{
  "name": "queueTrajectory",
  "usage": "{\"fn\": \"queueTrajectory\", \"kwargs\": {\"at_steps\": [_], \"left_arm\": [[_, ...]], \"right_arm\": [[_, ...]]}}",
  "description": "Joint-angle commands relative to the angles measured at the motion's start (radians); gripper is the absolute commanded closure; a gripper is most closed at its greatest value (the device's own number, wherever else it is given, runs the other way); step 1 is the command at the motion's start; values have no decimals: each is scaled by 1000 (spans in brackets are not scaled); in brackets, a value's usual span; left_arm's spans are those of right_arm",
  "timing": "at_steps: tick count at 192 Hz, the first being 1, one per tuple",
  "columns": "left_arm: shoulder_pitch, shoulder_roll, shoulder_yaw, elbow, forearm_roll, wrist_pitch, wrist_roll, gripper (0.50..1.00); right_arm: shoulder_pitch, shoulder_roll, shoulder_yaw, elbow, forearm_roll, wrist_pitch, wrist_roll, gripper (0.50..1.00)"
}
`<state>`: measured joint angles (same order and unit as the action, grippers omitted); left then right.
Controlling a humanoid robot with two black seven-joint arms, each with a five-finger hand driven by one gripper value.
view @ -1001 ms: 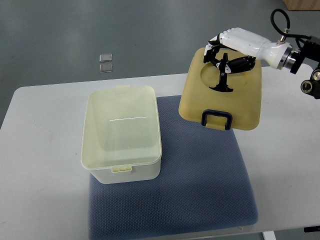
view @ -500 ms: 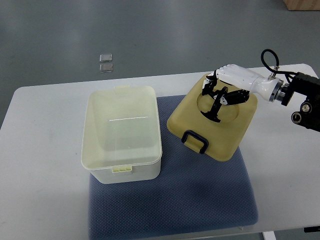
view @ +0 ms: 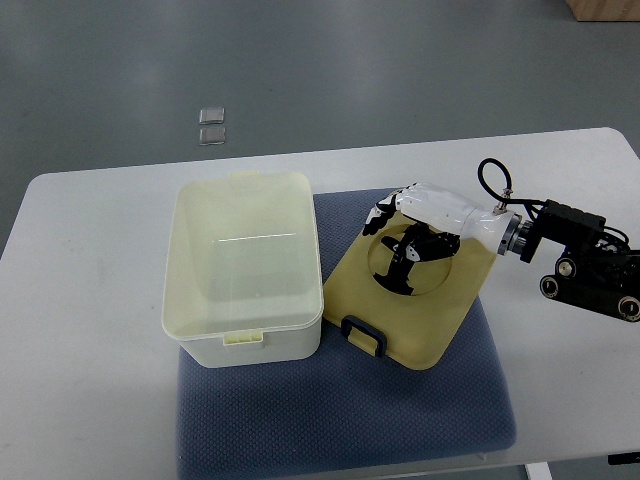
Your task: Open white storage box with right hand
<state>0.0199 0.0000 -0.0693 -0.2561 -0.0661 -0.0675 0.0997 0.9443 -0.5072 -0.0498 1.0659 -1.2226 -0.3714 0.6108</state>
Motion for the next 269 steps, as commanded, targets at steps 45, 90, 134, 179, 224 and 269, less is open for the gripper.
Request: {"fn": "queueTrajectory", "kwargs": {"at_steps": [45, 90, 134, 179, 224, 269], "left_arm": [[0, 0, 0, 0, 0, 0, 0, 500], [0, 0, 2, 0, 0, 0, 0, 500], [0, 0, 2, 0, 0, -2, 0, 500], [0, 0, 3, -2, 0, -2, 0, 500], [0, 0, 3, -2, 0, -2, 0, 500], [0, 0, 2, -9, 0, -2, 0, 500]], "right_arm": [[-18, -24, -5, 8, 0, -3, 0, 587], [-16, -97, -32, 16, -35, 12, 0, 576], [21, -186, -59, 16, -35, 8, 0, 576], [102, -234, 67, 16, 51, 37, 0, 579], [90, -188, 347, 11, 399, 252, 0, 579], [33, -25, 628, -27, 1126, 285, -326, 572]]}}
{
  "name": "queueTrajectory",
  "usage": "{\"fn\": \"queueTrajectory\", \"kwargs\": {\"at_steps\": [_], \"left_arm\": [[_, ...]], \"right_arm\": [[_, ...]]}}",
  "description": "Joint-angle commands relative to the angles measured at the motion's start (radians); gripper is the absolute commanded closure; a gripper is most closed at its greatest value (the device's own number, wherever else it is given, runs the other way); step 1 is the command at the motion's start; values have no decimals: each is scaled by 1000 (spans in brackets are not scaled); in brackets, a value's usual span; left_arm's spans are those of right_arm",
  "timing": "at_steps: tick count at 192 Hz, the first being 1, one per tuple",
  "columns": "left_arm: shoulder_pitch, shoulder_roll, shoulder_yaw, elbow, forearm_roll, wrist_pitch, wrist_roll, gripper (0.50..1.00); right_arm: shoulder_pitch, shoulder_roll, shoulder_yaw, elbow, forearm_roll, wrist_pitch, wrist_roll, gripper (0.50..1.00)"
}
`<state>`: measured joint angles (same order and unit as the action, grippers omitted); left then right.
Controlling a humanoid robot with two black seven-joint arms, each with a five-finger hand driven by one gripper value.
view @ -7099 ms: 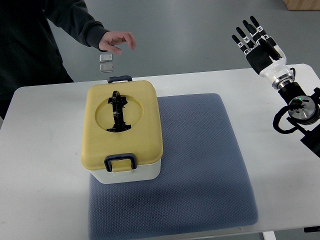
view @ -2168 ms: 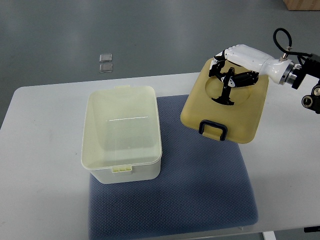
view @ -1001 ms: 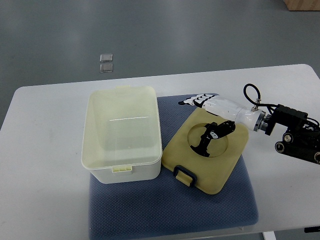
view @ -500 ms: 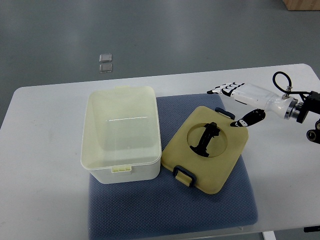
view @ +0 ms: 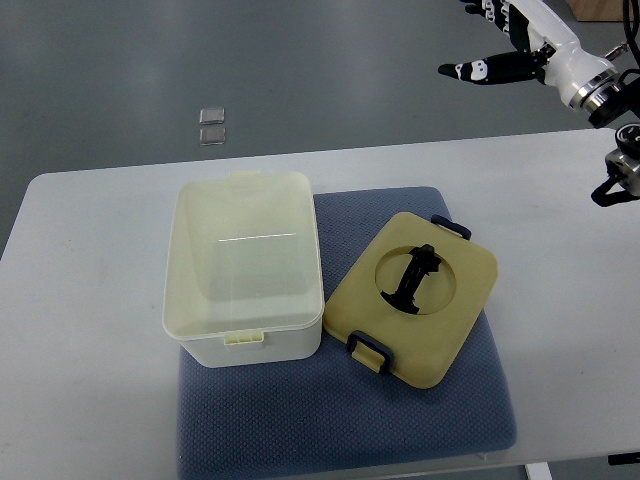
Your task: Open white storage box with right hand
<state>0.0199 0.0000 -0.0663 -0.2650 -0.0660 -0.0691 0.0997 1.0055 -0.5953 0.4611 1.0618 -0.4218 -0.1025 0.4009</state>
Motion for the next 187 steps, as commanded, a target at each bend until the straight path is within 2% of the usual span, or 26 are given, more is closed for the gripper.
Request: {"fn": "queueTrajectory", "kwargs": {"at_steps": [1, 21, 41, 53, 54, 100, 144, 176, 187], "left_arm": [[0, 0, -1, 0, 0, 0, 0, 500], [0, 0, -1, 0, 0, 0, 0, 500], [0, 0, 0, 0, 0, 0, 0, 500], [0, 0, -1, 0, 0, 0, 0, 500], [0, 0, -1, 0, 0, 0, 0, 500], [0, 0, 0, 0, 0, 0, 0, 500], [0, 0, 0, -2, 0, 0, 0, 500], [0, 0, 0, -2, 0, 0, 0, 500], [0, 0, 0, -2, 0, 0, 0, 500]], "right_arm": [[-33, 69, 128, -28, 357, 23, -120, 572], [-71, 112, 188, -83, 580, 113, -139, 570], [-139, 175, 206, -149, 698, 270, -137, 570], [-145, 183, 209, -155, 706, 277, -137, 570], [-172, 213, 229, -176, 721, 318, -136, 570], [-246, 256, 261, -220, 719, 394, -140, 570], [-269, 302, 266, -292, 718, 422, -93, 570], [-274, 307, 266, -316, 718, 451, -90, 570], [-277, 307, 266, -319, 718, 451, -59, 570]]}}
